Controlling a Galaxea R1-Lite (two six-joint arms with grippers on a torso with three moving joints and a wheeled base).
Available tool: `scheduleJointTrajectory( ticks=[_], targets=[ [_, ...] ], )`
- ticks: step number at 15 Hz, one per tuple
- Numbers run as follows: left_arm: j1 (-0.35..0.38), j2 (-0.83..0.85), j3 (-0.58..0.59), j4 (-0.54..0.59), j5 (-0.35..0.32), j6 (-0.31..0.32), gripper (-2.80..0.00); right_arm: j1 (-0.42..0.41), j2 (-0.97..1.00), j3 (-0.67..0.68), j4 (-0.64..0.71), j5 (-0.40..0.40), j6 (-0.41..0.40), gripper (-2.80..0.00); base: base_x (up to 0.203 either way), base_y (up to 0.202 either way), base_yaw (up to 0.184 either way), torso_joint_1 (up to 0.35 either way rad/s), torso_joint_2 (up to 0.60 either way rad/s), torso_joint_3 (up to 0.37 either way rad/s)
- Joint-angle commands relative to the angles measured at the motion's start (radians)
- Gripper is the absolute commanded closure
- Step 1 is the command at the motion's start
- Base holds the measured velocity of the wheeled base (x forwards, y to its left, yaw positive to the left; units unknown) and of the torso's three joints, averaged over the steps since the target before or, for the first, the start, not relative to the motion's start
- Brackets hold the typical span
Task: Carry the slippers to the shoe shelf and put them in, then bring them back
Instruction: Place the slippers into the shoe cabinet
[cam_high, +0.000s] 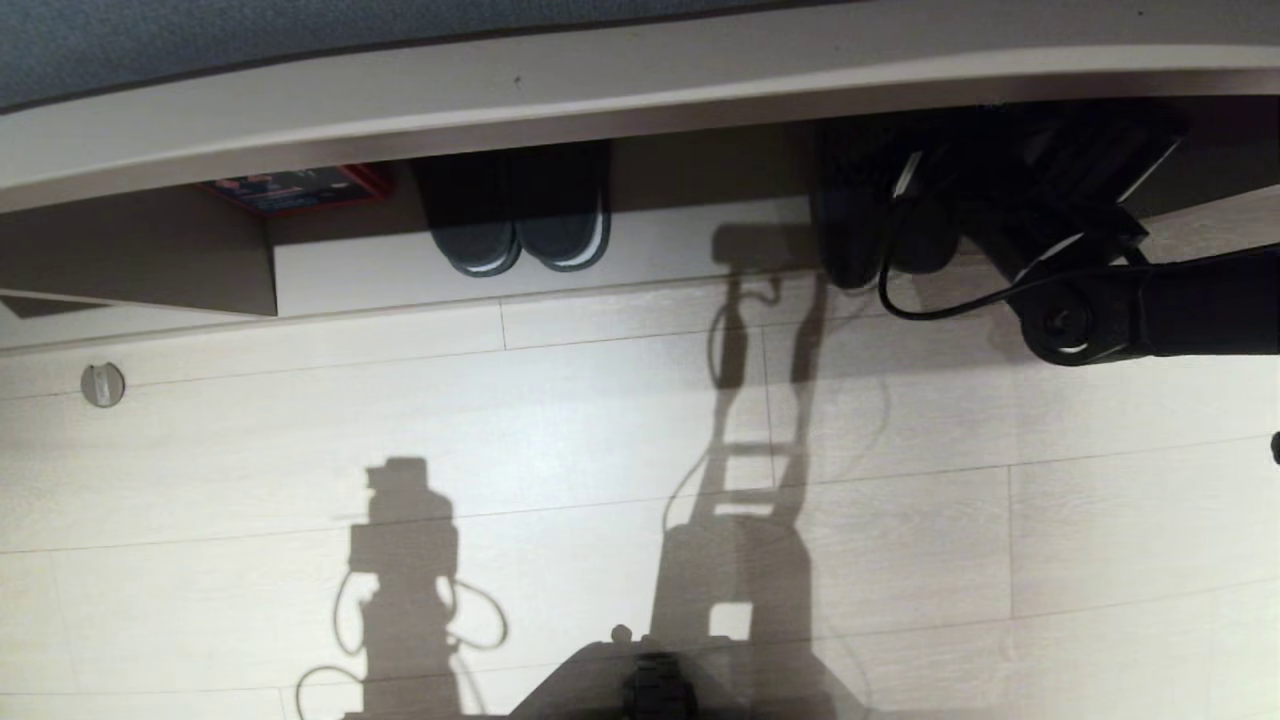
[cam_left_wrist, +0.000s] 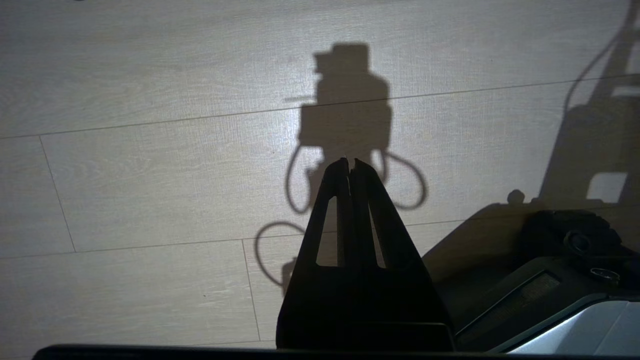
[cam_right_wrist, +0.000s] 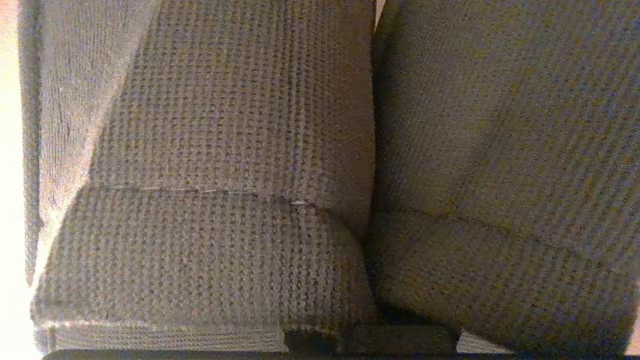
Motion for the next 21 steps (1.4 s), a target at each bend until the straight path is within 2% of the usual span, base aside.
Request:
scheduleJointTrajectory(
  ticks=[1, 2, 12, 18, 21],
  targets=[
    [0.001, 0.000, 0.000, 0.000, 0.000, 0.000, 0.00, 0.000, 0.046, -0.033, 0.004, 0.002, -0.001, 0.00, 0.000, 0.000, 0.000, 0.000, 0.00, 0.000],
    [0.001, 0.000, 0.000, 0.000, 0.000, 0.000, 0.00, 0.000, 0.046, -0.033, 0.006, 0.002, -0.001, -2.80, 0.000, 0.000, 0.000, 0.000, 0.00, 0.000],
    [0.000, -0.002, 0.000, 0.000, 0.000, 0.000, 0.00, 0.000, 0.093, -0.052, -0.004, -0.015, -0.001, -2.80, 0.000, 0.000, 0.000, 0.000, 0.00, 0.000],
    [-0.001, -0.002, 0.000, 0.000, -0.001, 0.000, 0.00, 0.001, -0.052, 0.168, -0.076, -0.036, -0.016, -2.80, 0.000, 0.000, 0.000, 0.000, 0.00, 0.000],
    [-0.001, -0.002, 0.002, 0.000, 0.000, 0.000, 0.00, 0.001, -0.089, 0.221, -0.108, -0.046, -0.020, -2.80, 0.000, 0.000, 0.000, 0.000, 0.00, 0.000]
  ],
)
